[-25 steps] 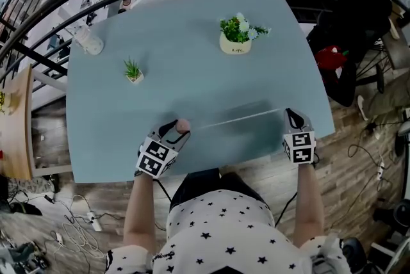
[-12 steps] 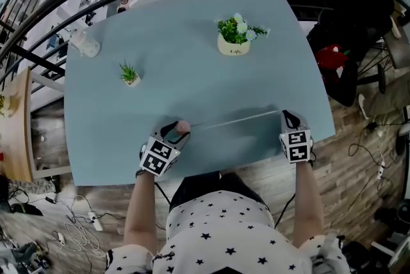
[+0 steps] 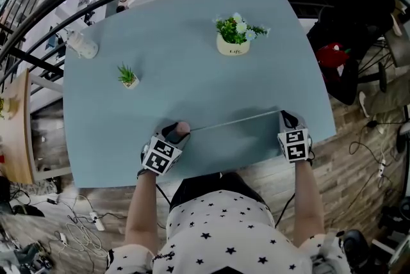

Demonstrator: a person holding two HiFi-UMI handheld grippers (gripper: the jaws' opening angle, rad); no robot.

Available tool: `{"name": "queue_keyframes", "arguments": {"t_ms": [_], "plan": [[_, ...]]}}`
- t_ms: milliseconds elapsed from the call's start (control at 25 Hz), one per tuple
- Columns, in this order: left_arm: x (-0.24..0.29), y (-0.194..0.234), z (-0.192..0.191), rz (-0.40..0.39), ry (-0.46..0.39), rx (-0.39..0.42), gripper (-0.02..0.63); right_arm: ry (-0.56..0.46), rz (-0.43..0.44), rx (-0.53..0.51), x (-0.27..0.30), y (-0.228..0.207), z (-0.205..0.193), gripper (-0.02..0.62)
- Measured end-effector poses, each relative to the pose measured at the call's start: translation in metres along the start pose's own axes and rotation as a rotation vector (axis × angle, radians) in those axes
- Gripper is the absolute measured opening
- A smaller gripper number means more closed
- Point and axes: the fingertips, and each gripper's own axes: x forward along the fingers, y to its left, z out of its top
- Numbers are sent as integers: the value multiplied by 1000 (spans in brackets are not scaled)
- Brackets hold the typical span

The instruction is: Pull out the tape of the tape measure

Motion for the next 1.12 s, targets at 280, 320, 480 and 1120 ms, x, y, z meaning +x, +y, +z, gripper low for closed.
{"name": "queue_keyframes", "arguments": {"t_ms": [280,320,480,1120], "plan": [[-3,2,3,-10,3,-25,210,24,-2,-4,6,2,-7,11],[-2,2,3,-11,1,-28,210,28,-1,-1,6,2,-9,11],[-1,3,4,-15,-4,-35,210,35,1,19,7,4,-9,11],[-1,5,3,-15,-10,-42,210,43,22,63,10,1,-10,21]]}}
